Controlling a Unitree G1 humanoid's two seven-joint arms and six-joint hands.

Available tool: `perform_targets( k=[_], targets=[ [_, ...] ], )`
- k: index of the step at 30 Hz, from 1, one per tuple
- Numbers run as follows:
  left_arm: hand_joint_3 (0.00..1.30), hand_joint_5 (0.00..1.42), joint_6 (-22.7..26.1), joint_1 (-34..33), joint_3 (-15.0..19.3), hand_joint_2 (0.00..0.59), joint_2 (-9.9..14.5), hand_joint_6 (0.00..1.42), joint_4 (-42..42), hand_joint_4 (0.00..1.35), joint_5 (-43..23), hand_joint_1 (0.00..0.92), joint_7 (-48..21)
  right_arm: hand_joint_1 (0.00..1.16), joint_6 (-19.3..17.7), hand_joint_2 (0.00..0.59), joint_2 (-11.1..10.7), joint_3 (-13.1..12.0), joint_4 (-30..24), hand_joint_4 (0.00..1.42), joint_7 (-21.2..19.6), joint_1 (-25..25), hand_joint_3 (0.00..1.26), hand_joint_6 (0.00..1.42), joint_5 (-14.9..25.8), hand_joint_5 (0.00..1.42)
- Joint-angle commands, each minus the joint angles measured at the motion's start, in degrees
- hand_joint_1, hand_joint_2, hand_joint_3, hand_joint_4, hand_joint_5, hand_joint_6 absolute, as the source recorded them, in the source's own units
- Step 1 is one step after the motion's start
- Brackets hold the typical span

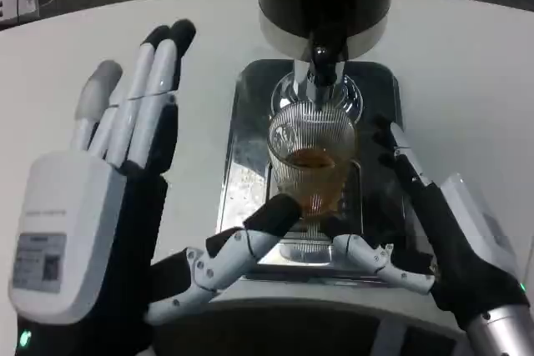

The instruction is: Grasp the cup under the faucet to collect the drink, then remove the cup.

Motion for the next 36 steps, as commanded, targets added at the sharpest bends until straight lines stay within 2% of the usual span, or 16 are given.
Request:
perform_targets(
  k=[1, 10, 23, 36],
  targets=[
    [0.03, 0.12, -1.8, 6.2, 1.2, 0.158, -1.0, 0.01, 1.2, 0.00, 0.9, 0.000, 3.5, 0.56, -0.7, 0.258, -0.4, 0.0, 1.1, 0.07, -0.7, -0.5, 0.01, 0.29, 0.9, 0.14],
    [0.03, 0.12, -4.2, 14.9, 1.0, 0.158, -1.0, 0.01, 6.5, 0.00, 2.8, 0.000, 8.2, 0.56, -1.3, 0.253, -0.7, 0.1, 3.8, 0.07, -0.8, -2.6, 0.01, 0.29, 2.2, 0.14],
    [0.03, 0.12, -4.5, 15.2, -0.6, 0.159, 0.1, 0.01, 12.1, 0.00, 3.3, 0.000, 8.3, 0.57, -2.3, 0.242, -0.5, 0.7, 6.9, 0.07, -0.5, -5.6, 0.01, 0.30, 4.3, 0.14],
    [0.03, 0.12, -3.5, 14.8, -0.7, 0.159, 1.1, 0.01, 11.4, 0.00, 2.9, 0.000, 6.5, 0.58, -3.4, 0.234, 0.7, 0.9, 12.3, 0.08, -0.6, -9.9, 0.01, 0.30, 7.3, 0.16]
  ],
)
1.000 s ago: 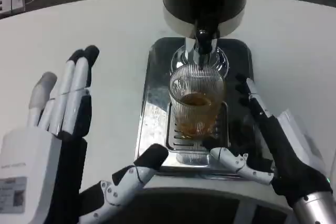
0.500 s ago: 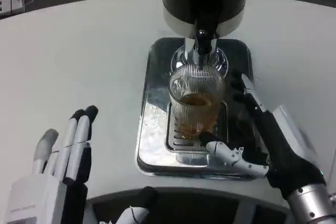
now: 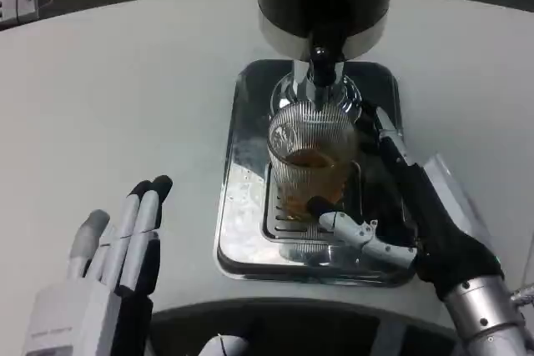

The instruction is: Grasp the cup under the faucet to collect the drink, then remove the cup.

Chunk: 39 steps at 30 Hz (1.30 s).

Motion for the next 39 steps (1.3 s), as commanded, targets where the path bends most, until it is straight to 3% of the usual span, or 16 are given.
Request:
perform_targets(
  k=[1, 17, 39],
  targets=[
    [0.03, 0.12, 0.5, 0.5, 0.3, 0.159, 0.7, 0.01, -0.4, 0.00, 0.3, 0.000, -1.3, 0.58, -1.3, 0.233, 0.7, 0.3, 1.8, 0.08, -0.6, -1.2, 0.01, 0.30, 1.4, 0.16],
    [0.05, 0.13, 1.0, 1.9, 0.6, 0.159, 0.6, 0.01, -1.8, 0.00, 0.0, 0.000, -2.6, 0.61, -4.3, 0.230, 1.1, 1.7, 4.6, 0.10, -1.2, -3.3, 0.02, 0.32, 2.0, 0.18],
    [0.06, 0.14, 2.1, 4.6, 0.8, 0.159, -0.3, 0.01, -5.0, 0.00, 0.8, 0.000, -3.3, 0.63, -4.1, 0.216, 2.3, 2.5, 12.2, 0.12, -1.6, -8.8, 0.04, 0.32, 2.3, 0.19]
  ],
)
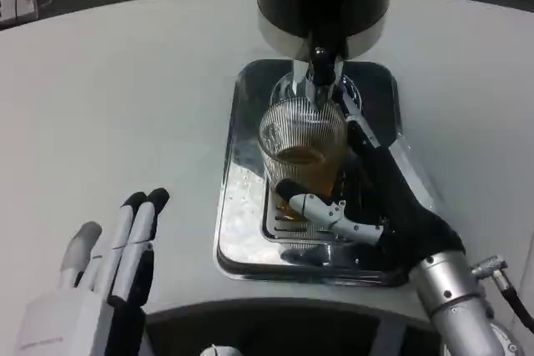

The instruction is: Grasp the cup under the faucet to collect the drink, then remove the cup.

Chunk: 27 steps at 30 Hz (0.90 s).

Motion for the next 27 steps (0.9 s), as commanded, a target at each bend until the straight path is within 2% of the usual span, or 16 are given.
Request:
perform_targets(
  k=[1, 9, 15, 27],
  targets=[
    [0.06, 0.14, 0.8, 0.5, 0.1, 0.159, -0.2, 0.01, -0.9, 0.00, 0.9, 0.000, -1.0, 0.63, -0.5, 0.213, 0.7, 0.3, 1.6, 0.12, -0.4, -0.7, 0.04, 0.33, 0.8, 0.20],
    [0.06, 0.14, 1.5, 0.9, 0.1, 0.159, -0.5, 0.01, -1.6, 0.00, 1.3, 0.000, -1.5, 0.69, -0.7, 0.199, 1.9, 0.9, 2.6, 0.18, -0.9, -1.1, 0.10, 0.41, 1.5, 0.27],
    [0.06, 0.14, 1.9, 1.3, 0.5, 0.158, -0.6, 0.01, -2.4, 0.00, 1.4, 0.000, -1.5, 0.70, -0.6, 0.197, 3.1, 1.8, 3.8, 0.18, -1.3, -2.2, 0.10, 0.41, 1.6, 0.27],
    [0.06, 0.14, 2.0, 2.2, 1.6, 0.157, -0.7, 0.02, -3.4, 0.00, 1.5, 0.000, -2.2, 0.78, -0.3, 0.165, 3.8, 3.1, 6.4, 0.19, -2.6, -3.5, 0.10, 0.40, 1.4, 0.27]
  ],
)
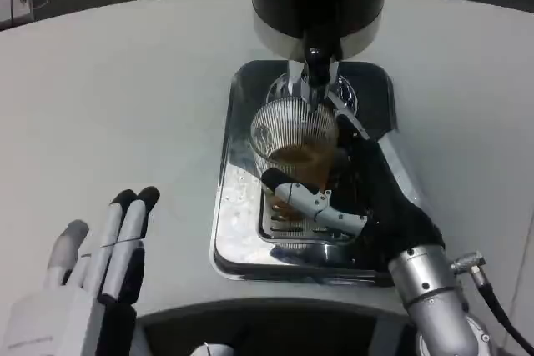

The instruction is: Grasp the cup under the faucet to collect the drink, then remove the cup.

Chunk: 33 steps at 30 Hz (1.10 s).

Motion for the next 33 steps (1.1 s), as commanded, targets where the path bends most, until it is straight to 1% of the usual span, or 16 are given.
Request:
perform_targets(
  k=[1, 10, 17, 20, 21, 22, 24, 26, 27, 30, 33],
  targets=[
    [0.06, 0.14, 0.5, 0.9, 0.6, 0.157, -0.1, 0.02, -1.0, 0.00, -0.1, 0.000, -0.9, 0.78, 0.1, 0.165, 0.9, 1.1, 1.7, 0.19, 0.1, -0.3, 0.10, 0.40, -0.2, 0.27],
    [0.07, 0.14, 0.5, 0.9, 1.3, 0.157, -0.3, 0.02, -1.3, 0.00, -0.4, 0.000, -1.4, 0.81, 0.3, 0.162, 1.4, 1.8, 2.8, 0.23, -0.7, -1.3, 0.12, 0.41, -0.6, 0.29],
    [0.07, 0.14, 0.6, 1.3, 1.8, 0.156, -0.7, 0.02, -1.6, 0.00, -0.6, 0.000, -1.7, 0.84, 0.5, 0.165, 2.2, 1.5, 4.3, 0.31, -1.4, -2.4, 0.20, 0.44, 0.1, 0.35],
    [0.07, 0.14, 0.8, 1.1, 1.9, 0.156, -0.8, 0.02, -1.7, 0.00, -0.5, 0.000, -2.0, 0.86, 0.7, 0.161, 2.7, 1.3, 4.8, 0.34, -1.6, -2.9, 0.23, 0.49, 0.6, 0.38],
    [0.07, 0.14, 0.8, 1.0, 2.0, 0.156, -0.8, 0.02, -1.8, 0.00, -0.4, 0.000, -2.1, 0.87, 0.7, 0.160, 2.8, 1.3, 4.9, 0.37, -1.7, -3.0, 0.25, 0.55, 0.7, 0.41],
    [0.07, 0.14, 0.9, 0.9, 2.0, 0.156, -0.9, 0.02, -1.9, 0.00, -0.3, 0.000, -2.2, 0.89, 0.7, 0.160, 3.0, 1.2, 5.0, 0.41, -1.8, -3.1, 0.28, 0.70, 0.9, 0.47],
    [0.07, 0.14, 1.0, 0.9, 2.2, 0.156, -1.0, 0.02, -2.1, 0.00, -0.2, 0.000, -2.5, 0.93, 0.6, 0.169, 3.5, 0.9, 5.1, 0.48, -2.7, -3.1, 0.33, 0.95, 0.9, 0.58],
    [0.07, 0.14, 1.0, 0.9, 2.3, 0.156, -1.0, 0.02, -2.2, 0.00, -0.1, 0.000, -2.7, 1.03, 0.5, 0.182, 3.9, 0.7, 5.1, 0.59, -3.7, -3.1, 0.44, 1.14, 0.9, 0.72],
    [0.07, 0.14, 1.0, 0.9, 2.4, 0.156, -1.0, 0.02, -2.2, 0.00, 0.0, 0.000, -2.8, 1.04, 0.5, 0.194, 4.0, 0.5, 5.0, 0.64, -4.1, -3.1, 0.49, 1.21, 0.9, 0.78],
    [0.07, 0.14, 1.2, 0.7, 2.2, 0.156, -1.2, 0.02, -2.2, 0.00, 0.1, 0.000, -3.0, 1.08, 0.3, 0.198, 4.4, -0.5, 4.5, 0.73, -5.1, -2.8, 0.58, 1.33, 1.4, 0.89],
    [0.07, 0.14, 1.3, 0.1, 2.0, 0.156, -1.2, 0.02, -2.0, 0.00, 0.3, 0.000, -3.3, 1.11, 0.0, 0.201, 4.5, -1.1, 3.6, 0.78, -5.5, -2.3, 0.65, 1.38, 1.7, 0.96]
  ],
)
